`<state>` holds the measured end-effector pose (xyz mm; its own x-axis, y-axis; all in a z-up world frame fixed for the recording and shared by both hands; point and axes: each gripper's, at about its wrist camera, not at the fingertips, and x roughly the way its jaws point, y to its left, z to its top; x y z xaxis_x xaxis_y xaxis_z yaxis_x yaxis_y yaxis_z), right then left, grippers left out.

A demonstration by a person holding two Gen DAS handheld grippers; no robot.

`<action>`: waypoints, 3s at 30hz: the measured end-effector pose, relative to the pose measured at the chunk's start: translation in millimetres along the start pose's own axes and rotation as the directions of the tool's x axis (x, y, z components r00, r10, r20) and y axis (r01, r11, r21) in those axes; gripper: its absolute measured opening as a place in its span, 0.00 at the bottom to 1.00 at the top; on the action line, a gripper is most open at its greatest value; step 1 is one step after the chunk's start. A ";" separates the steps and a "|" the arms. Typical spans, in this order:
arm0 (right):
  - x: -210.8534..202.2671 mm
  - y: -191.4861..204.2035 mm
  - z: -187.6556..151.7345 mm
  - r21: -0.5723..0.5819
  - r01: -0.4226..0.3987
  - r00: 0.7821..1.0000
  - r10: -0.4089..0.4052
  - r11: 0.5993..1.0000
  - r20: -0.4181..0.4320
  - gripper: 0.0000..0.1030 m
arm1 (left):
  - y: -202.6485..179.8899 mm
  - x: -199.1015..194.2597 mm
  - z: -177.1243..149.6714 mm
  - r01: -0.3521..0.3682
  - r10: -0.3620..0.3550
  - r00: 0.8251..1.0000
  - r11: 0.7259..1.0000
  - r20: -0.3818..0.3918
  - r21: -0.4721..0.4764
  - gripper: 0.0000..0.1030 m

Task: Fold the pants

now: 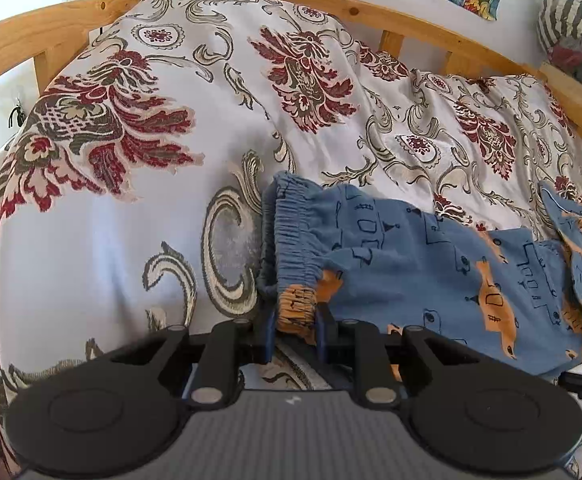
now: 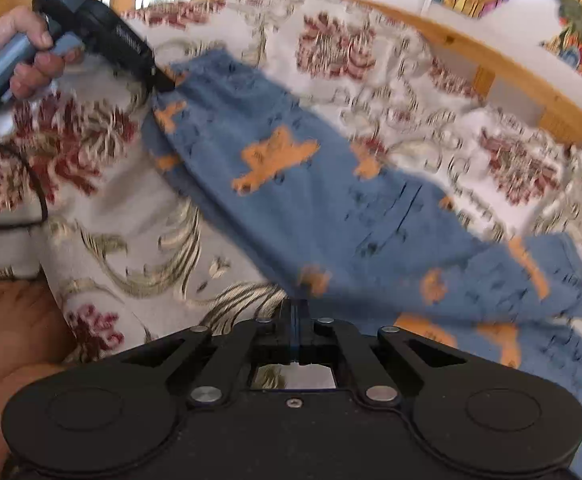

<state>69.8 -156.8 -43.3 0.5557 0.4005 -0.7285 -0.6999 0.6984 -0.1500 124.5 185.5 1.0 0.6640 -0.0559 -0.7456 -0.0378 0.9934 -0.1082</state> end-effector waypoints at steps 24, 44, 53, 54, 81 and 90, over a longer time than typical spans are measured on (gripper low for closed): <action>18.9 -61.1 50.2 0.556 0.432 0.900 -0.375 0.710 -0.221 0.37 | -1.5 -0.7 0.9 -0.023 0.023 1.000 0.999 0.005 -0.044 0.25; -14.5 -36.9 -1.6 0.657 0.431 0.895 -0.386 0.618 -0.224 0.00 | -8.6 0.0 -3.6 -0.047 0.047 0.999 0.999 0.015 0.017 0.25; -38.4 -53.5 -19.9 0.734 0.323 0.934 -0.325 0.597 -0.147 0.59 | -43.3 -43.7 -14.5 -0.134 0.125 0.989 0.984 0.078 0.121 0.71; -43.0 -57.6 -20.8 0.735 0.323 0.933 -0.330 0.596 -0.142 0.63 | -52.0 -51.7 -16.7 -0.145 0.129 0.985 0.978 0.112 0.148 0.77; 96.0 -303.9 94.5 0.609 0.272 0.931 -0.045 0.745 -0.362 0.61 | -235.8 95.2 -6.2 0.626 -0.613 0.776 0.778 -0.151 0.058 0.22; 99.3 -309.0 83.4 0.668 0.290 0.937 -0.062 0.686 -0.343 0.08 | -232.1 99.9 -5.0 0.657 -0.647 0.746 0.754 -0.159 0.013 0.01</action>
<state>378.7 -283.3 -13.6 0.4106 0.1286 -0.9027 -0.0193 0.9910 0.1324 195.9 -51.2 -51.7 0.4012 -0.7003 -0.5905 0.4169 0.7135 -0.5630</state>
